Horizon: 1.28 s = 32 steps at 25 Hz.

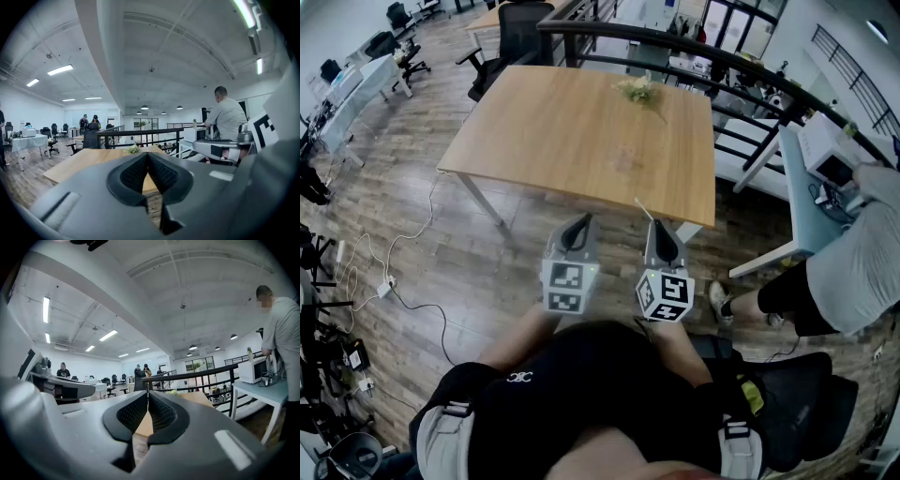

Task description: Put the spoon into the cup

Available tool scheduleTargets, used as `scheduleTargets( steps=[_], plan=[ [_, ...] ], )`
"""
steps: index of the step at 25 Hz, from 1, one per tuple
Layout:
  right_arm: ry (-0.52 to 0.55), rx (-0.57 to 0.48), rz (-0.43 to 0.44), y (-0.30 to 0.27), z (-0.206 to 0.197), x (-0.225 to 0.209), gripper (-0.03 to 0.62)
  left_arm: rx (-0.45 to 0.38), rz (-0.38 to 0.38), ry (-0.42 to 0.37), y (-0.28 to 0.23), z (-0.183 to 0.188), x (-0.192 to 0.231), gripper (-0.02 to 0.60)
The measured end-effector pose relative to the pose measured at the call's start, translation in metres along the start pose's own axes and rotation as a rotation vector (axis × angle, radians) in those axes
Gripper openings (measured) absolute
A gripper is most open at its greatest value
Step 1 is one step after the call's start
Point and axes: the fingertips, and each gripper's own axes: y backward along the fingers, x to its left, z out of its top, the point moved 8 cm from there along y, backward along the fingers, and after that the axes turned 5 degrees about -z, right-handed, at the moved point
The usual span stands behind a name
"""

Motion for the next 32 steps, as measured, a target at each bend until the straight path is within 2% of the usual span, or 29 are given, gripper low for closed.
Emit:
scheduleTargets(
  steps=[13, 32],
  plan=[
    [-0.037, -0.006, 0.011, -0.005, -0.002, -0.008, 0.009, 0.026, -0.016, 0.018, -0.009, -0.007, -0.010, 0.011],
    [-0.023, -0.029, 0.077, -0.046, 0.005, -0.063, 0.009, 0.006, 0.034, 0.012, -0.067, -0.001, -0.038, 0.011]
  ],
)
